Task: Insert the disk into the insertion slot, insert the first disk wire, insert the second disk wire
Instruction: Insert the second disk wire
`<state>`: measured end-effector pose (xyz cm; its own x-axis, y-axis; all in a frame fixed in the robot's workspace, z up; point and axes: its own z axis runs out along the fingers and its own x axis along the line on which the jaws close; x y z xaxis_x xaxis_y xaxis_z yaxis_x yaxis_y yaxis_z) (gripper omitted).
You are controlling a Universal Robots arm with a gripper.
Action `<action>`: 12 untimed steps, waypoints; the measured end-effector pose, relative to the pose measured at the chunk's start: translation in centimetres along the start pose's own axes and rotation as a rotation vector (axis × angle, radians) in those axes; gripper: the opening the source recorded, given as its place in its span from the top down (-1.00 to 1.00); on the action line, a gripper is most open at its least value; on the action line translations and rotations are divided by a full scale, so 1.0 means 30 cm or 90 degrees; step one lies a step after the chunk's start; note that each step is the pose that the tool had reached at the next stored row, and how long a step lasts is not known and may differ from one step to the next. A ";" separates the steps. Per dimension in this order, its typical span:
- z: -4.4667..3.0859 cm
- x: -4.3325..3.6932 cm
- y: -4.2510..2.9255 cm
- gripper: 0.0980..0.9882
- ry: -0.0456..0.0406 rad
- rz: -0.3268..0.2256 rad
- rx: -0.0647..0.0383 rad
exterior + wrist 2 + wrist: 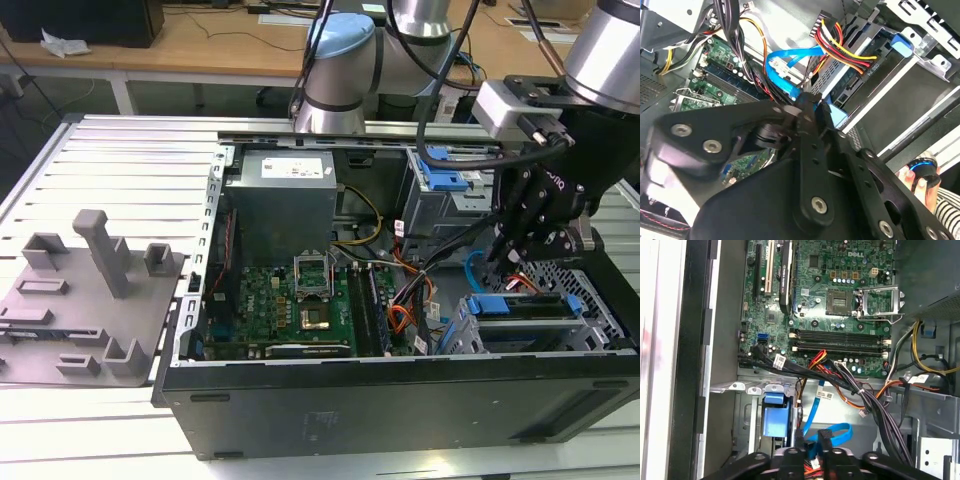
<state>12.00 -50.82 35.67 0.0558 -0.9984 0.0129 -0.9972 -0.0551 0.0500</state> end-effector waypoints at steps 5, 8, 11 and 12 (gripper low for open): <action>0.000 0.000 0.000 0.86 0.0009 0.000 0.000; 0.000 0.001 0.000 0.86 0.0014 0.000 0.000; 0.001 0.047 0.002 0.86 0.0013 0.000 0.000; 0.001 0.058 0.003 0.86 0.0014 0.000 0.000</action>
<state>12.01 -52.56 35.66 0.0558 -0.9983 0.0150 -0.9972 -0.0550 0.0501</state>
